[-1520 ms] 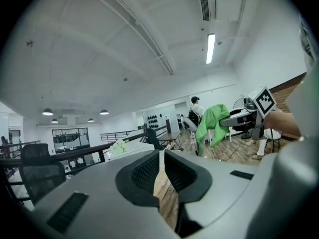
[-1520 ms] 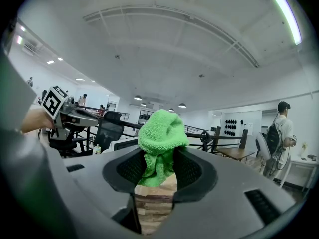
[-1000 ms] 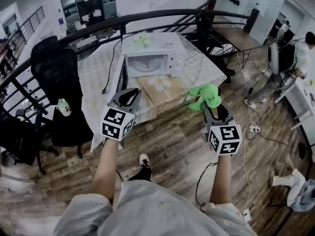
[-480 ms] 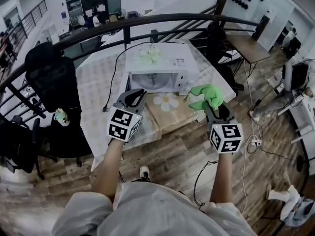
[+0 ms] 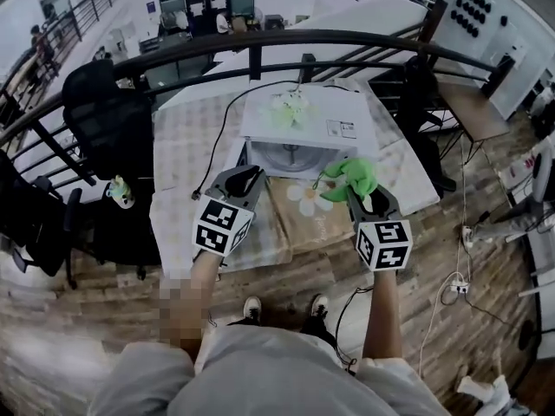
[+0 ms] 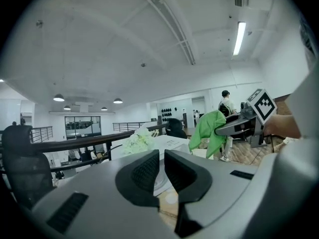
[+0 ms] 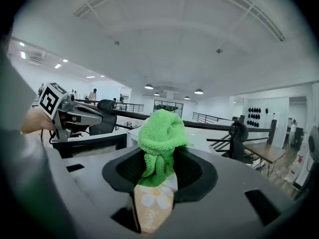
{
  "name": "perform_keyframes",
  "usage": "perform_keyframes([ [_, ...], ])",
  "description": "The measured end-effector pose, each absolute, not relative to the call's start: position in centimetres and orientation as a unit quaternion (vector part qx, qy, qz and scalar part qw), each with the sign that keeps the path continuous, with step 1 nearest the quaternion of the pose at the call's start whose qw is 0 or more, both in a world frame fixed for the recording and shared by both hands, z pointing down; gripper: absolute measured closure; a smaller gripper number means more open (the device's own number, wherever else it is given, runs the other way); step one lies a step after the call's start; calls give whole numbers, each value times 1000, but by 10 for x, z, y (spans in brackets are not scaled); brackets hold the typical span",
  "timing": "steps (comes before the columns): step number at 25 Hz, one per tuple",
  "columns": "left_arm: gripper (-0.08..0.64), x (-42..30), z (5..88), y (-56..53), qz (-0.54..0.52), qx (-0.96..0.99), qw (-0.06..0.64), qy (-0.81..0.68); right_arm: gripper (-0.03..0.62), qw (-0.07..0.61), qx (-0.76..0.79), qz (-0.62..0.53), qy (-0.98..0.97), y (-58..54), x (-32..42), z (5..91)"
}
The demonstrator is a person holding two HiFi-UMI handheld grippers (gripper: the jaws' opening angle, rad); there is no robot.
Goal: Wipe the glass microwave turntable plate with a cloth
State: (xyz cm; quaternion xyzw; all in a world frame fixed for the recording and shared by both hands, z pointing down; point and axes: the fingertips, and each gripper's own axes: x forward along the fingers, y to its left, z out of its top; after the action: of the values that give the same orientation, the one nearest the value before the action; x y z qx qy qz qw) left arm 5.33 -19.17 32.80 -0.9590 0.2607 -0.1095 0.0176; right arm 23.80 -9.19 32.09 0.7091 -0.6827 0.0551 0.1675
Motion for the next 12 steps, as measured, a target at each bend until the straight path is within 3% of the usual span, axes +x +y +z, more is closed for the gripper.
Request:
perform_keyframes([
  [12, 514, 53, 362, -201, -122, -913, -34, 388, 417, 222, 566, 78, -790, -170, 229, 393],
])
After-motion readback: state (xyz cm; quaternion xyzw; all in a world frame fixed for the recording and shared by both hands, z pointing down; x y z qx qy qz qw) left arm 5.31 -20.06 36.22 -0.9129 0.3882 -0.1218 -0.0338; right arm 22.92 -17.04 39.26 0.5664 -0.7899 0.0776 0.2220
